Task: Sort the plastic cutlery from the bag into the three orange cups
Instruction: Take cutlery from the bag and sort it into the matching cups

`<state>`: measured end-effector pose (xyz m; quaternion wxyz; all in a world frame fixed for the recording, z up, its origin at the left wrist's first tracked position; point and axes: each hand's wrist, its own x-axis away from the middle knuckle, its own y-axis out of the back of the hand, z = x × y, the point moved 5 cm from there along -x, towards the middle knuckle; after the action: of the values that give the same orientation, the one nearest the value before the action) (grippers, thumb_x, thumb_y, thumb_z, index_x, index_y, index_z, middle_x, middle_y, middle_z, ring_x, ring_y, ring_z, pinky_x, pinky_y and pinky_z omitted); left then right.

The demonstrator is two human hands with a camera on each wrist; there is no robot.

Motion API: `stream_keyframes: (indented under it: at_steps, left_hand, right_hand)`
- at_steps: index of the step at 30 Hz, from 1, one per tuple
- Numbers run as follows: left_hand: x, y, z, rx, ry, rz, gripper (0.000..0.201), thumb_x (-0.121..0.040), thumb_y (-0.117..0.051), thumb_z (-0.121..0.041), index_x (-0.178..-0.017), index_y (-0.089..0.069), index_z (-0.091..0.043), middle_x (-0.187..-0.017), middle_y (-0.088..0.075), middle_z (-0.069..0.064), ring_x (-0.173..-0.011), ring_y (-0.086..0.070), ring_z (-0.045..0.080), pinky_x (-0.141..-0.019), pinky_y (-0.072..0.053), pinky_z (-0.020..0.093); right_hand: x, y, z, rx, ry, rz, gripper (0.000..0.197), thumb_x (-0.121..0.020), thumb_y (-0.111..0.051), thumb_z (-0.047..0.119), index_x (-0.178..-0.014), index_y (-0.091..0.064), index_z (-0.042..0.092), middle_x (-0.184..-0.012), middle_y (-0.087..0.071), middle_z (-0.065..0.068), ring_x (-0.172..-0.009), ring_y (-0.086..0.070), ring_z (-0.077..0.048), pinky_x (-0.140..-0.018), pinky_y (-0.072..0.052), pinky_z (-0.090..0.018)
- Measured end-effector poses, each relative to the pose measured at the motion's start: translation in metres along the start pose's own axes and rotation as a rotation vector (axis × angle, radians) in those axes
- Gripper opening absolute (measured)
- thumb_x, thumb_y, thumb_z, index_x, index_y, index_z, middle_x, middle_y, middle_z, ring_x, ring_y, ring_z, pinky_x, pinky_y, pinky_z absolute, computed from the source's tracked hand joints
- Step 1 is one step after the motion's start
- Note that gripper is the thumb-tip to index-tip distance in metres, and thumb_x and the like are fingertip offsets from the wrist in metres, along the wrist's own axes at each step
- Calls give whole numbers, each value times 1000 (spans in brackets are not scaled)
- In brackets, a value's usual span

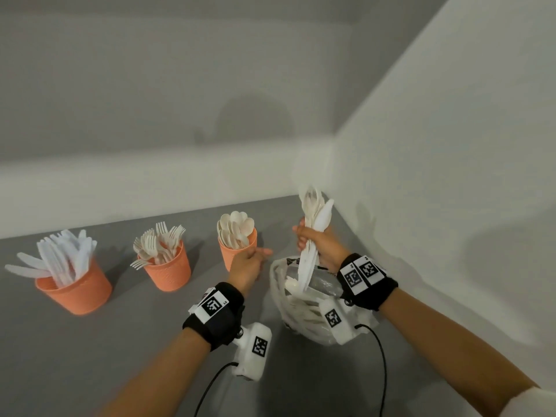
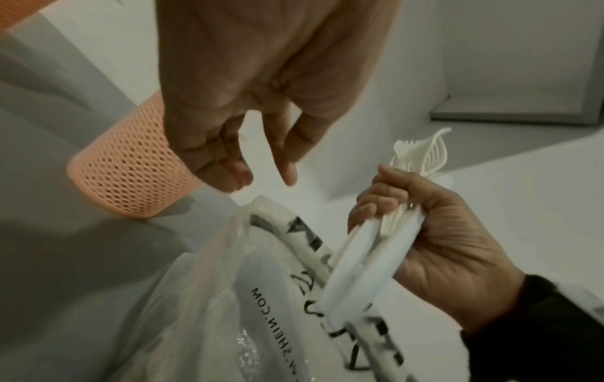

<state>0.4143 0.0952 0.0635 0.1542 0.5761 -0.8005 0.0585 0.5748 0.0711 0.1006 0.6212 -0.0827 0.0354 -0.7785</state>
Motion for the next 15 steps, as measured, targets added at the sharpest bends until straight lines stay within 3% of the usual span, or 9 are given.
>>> stream_keyframes:
  at_steps: [4, 8, 12, 15]
  left_hand:
    - [7, 25, 8, 322, 153, -34, 27, -97, -36, -13, -80, -57, -10, -74, -56, 6, -65, -49, 15, -60, -41, 24]
    - [23, 45, 17, 628, 300, 41, 40, -100, -30, -30, -93, -55, 0, -88, -59, 16, -76, -55, 23, -70, -48, 31]
    - [32, 65, 7, 892, 303, 80, 54, -101, -23, -37, -107, -52, 7, -91, -60, 21, -84, -58, 28, -63, -58, 31]
    - [37, 80, -5, 990, 256, 77, 48, -101, -24, -32, -100, -56, 3, -81, -65, 18, -82, -58, 26, -61, -58, 33]
  right_hand:
    - [-13, -39, 7, -119, 55, -39, 24, -89, -52, -2, -73, -45, 15, -44, -43, 6, -40, -43, -8, -47, -43, -21]
    - [-14, -91, 14, -108, 79, -40, 20, -87, -54, 0, -75, -49, 16, -42, -46, 6, -42, -45, -10, -50, -44, -24]
    - [-13, -141, 6, -103, 58, -48, 21, -81, -62, 6, -65, -57, 19, -44, -49, 4, -43, -48, -12, -52, -44, -26]
    - [-9, -169, -7, -63, 29, -52, 24, -75, -66, 8, -54, -56, 15, -51, -53, -2, -48, -50, -16, -56, -44, -29]
